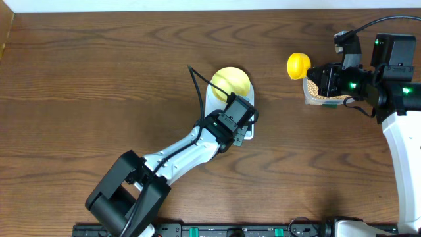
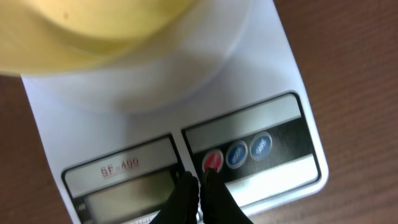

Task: Scoop item into bowl and weigh 50g on scale
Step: 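Move the left gripper to the scale's buttons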

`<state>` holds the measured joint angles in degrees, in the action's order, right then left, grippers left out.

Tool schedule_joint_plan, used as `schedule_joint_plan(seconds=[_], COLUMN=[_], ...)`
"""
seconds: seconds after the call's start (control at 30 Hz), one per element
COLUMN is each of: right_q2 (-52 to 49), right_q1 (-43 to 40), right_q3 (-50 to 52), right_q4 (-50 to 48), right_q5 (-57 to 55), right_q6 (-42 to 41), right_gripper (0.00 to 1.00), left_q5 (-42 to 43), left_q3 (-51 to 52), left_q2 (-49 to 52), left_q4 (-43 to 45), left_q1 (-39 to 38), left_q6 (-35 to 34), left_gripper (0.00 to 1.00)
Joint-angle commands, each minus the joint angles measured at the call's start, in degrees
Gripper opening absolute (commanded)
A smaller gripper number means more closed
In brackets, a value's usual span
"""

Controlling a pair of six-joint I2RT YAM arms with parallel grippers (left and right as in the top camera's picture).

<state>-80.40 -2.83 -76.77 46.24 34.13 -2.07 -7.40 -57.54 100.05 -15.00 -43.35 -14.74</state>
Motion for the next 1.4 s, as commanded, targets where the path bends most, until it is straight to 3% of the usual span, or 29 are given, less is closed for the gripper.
schedule_joint_plan(seconds=[0.0,1.37], right_q2=[0.2,0.2], right_q1=[-0.1,-0.1], right_q3=[-0.3,-0.3], right_q4=[0.0,0.0], right_q5=[0.9,-0.2], right_q6=[1.4,1.6], right_gripper=[0.01,0.01], left_q5=[-2.6,-2.6], left_q3=[0.2,0.4], left_q2=[0.7,5.6], left_q4=[1.4,4.6], left_q1=[-0.1,-1.5], left_q6=[1.2,1.2], left_gripper=[0.07,0.07])
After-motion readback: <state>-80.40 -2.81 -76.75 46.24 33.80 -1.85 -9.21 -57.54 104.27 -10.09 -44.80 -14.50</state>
